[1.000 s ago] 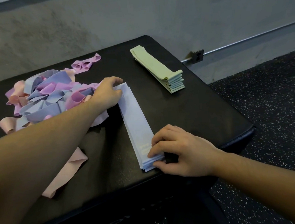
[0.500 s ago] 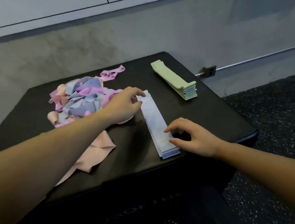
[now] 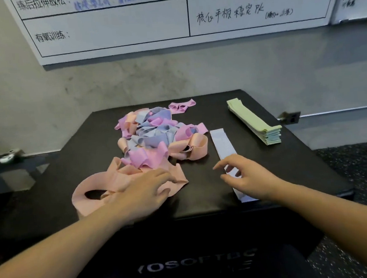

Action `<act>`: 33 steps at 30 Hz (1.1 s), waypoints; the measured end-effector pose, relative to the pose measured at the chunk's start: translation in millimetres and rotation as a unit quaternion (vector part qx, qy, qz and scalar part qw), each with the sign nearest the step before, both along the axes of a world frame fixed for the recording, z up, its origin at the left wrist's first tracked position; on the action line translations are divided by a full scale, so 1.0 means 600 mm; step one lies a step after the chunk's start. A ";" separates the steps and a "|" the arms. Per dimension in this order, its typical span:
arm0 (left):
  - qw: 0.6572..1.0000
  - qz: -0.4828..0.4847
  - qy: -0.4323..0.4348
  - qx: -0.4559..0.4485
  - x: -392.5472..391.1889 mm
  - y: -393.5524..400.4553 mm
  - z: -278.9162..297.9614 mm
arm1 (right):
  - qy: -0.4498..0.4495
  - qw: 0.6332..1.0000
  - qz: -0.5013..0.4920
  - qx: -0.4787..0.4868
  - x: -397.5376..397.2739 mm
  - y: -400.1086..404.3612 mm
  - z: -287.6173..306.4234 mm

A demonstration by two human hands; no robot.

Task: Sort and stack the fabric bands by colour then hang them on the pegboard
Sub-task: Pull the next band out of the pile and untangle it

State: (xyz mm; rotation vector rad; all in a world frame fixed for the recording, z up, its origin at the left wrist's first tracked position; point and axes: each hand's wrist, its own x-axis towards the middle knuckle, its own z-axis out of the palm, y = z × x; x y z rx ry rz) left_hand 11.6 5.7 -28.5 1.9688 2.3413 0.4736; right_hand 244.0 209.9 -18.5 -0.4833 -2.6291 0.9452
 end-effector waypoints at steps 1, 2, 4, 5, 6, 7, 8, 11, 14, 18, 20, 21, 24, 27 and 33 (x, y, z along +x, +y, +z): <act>1.000 0.006 0.001 0.010 -0.007 -0.016 -0.007 | 0.000 1.000 0.003 0.007 -0.011 -0.006 0.001; 1.000 0.011 -0.008 0.025 -0.013 -0.030 -0.013 | -0.001 1.000 0.008 0.012 -0.022 -0.010 0.002; 0.997 0.026 -0.038 0.060 -0.023 -0.054 -0.027 | -0.010 1.000 0.017 0.015 -0.046 -0.020 0.003; 0.995 0.036 -0.052 0.081 -0.029 -0.062 -0.034 | -0.015 1.000 0.020 0.013 -0.058 -0.024 0.002; 0.992 0.046 -0.063 0.100 -0.037 -0.068 -0.040 | -0.018 1.000 0.023 0.013 -0.070 -0.029 0.002; 0.989 0.055 -0.065 0.122 -0.043 -0.072 -0.042 | -0.019 0.999 0.027 0.014 -0.083 -0.033 0.002; 0.986 0.060 -0.059 0.146 -0.051 -0.074 -0.043 | -0.016 0.999 0.032 0.014 -0.097 -0.038 0.003; 0.978 0.069 -0.004 0.194 -0.076 -0.076 -0.043 | -0.013 0.999 0.047 0.003 -0.137 -0.053 0.014; 0.974 0.125 0.035 0.184 -0.108 -0.069 -0.044 | -0.008 0.998 0.057 0.025 -0.181 -0.064 0.023; 0.971 0.196 -0.039 0.129 -0.142 -0.066 -0.062 | -0.018 0.994 0.064 0.081 -0.247 -0.066 0.035; 0.967 0.197 -0.104 0.125 -0.150 -0.064 -0.074 | -0.031 0.989 0.072 0.125 -0.282 -0.066 0.046; 0.967 0.194 -0.111 0.121 -0.151 -0.063 -0.078 | -0.038 0.986 0.080 0.143 -0.301 -0.068 0.054; 0.969 0.186 -0.087 0.138 -0.154 -0.059 -0.082 | -0.058 0.979 0.091 0.174 -0.356 -0.076 0.077; 0.966 0.191 -0.091 0.152 -0.152 -0.059 -0.084 | -0.087 0.976 0.095 0.178 -0.412 -0.085 0.078; 0.954 0.193 -0.112 0.200 -0.152 -0.060 -0.094 | -0.106 0.975 0.082 0.180 -0.505 -0.093 0.022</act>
